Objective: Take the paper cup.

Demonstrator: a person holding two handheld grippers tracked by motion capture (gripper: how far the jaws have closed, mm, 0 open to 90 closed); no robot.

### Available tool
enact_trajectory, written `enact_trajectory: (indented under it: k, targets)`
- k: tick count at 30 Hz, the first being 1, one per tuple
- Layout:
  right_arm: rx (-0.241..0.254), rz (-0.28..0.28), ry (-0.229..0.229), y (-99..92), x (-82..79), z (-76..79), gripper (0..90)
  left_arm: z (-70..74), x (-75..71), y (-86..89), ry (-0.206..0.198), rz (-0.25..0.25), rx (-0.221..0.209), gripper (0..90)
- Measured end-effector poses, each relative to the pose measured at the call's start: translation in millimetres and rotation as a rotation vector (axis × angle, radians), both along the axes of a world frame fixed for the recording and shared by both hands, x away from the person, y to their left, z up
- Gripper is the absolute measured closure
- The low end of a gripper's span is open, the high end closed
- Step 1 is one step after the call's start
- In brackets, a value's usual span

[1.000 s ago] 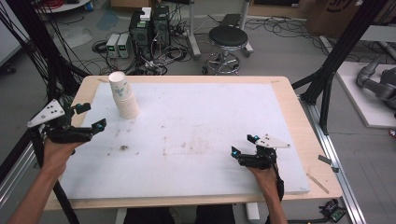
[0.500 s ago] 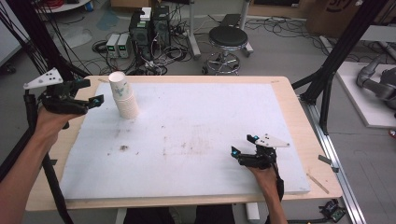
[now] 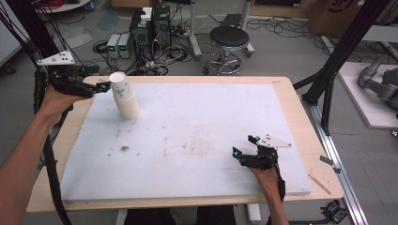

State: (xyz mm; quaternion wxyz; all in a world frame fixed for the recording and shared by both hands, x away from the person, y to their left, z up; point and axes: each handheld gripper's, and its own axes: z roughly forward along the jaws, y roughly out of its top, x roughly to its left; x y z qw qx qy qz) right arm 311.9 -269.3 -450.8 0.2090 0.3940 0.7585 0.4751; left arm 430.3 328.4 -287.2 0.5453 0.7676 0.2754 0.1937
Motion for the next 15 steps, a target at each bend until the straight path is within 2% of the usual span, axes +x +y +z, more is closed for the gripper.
enact_trajectory:
  k: [6, 8, 11, 15]
  targets:
    - [-0.008, -0.003, 0.002, 0.5, 0.4, 0.0, 15.5, 4.9, 16.3, 2.6, 0.029, -0.016, 0.005, 8.2]
    - [-0.009, -0.004, 0.004, 0.5, 0.5, 0.1, 15.5, 6.2, 21.7, 3.4, 0.039, -0.024, 0.027, 8.2]
    - [-0.010, -0.006, -0.001, 0.5, 0.6, 0.0, 15.5, 7.3, 29.2, 4.7, 0.045, -0.030, 0.027, 8.2]
    - [-0.008, -0.008, 0.001, 0.5, 0.3, 0.1, 15.4, 6.1, 41.4, 1.5, 0.080, -0.046, 0.052, 8.2]
